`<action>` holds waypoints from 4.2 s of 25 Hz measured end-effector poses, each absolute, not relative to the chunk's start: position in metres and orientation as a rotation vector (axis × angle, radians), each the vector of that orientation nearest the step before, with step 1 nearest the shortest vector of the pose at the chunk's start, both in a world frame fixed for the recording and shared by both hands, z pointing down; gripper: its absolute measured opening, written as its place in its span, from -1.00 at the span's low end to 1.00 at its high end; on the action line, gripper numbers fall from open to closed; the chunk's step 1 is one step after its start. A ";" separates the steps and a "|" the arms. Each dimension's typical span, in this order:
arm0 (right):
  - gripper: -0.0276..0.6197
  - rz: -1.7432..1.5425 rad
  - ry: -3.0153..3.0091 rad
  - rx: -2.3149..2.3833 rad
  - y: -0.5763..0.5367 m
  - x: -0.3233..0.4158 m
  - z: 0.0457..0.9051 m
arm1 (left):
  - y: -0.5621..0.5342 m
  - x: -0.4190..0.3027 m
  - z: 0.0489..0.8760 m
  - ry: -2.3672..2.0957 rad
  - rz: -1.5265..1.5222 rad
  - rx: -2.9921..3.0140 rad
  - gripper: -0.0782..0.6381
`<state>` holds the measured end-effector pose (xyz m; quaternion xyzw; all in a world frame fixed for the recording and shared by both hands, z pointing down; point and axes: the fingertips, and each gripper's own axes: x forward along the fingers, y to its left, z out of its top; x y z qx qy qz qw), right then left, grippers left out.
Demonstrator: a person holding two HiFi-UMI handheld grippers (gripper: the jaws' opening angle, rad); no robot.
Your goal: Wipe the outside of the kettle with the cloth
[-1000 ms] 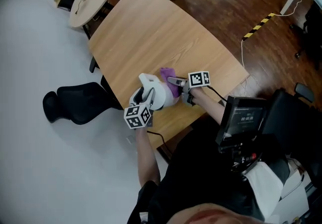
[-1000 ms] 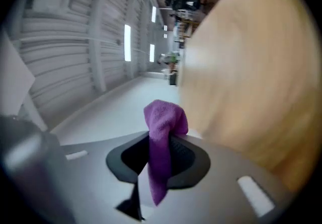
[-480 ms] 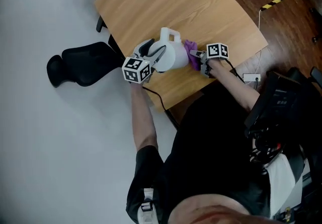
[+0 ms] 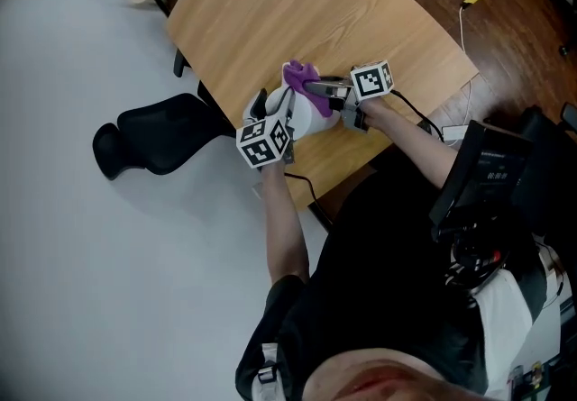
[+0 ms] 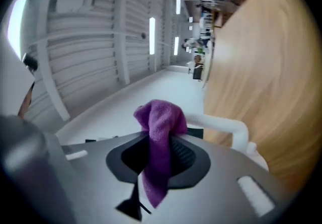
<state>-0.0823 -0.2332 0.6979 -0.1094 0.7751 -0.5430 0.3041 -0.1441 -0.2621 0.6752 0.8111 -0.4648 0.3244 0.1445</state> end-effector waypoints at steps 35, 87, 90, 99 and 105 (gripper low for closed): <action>-0.68 -1.887 1.878 -0.853 -0.248 -0.061 0.876 | -0.220 -0.136 0.662 -1.391 0.930 2.440 0.30; -0.69 -1.294 1.900 -0.466 -0.196 0.010 0.644 | -0.233 -0.164 0.662 -1.563 0.785 2.408 0.18; -0.69 -1.391 1.778 -0.559 -0.191 -0.011 0.693 | -0.235 -0.166 0.658 -1.584 0.759 2.436 0.17; -0.69 -1.906 1.756 -0.730 -0.185 -0.042 0.828 | -0.248 -0.156 0.660 -1.342 0.746 2.642 0.20; -0.68 -1.454 2.146 -0.247 -0.181 -0.035 0.626 | -0.244 -0.161 0.654 -1.502 0.820 2.394 0.14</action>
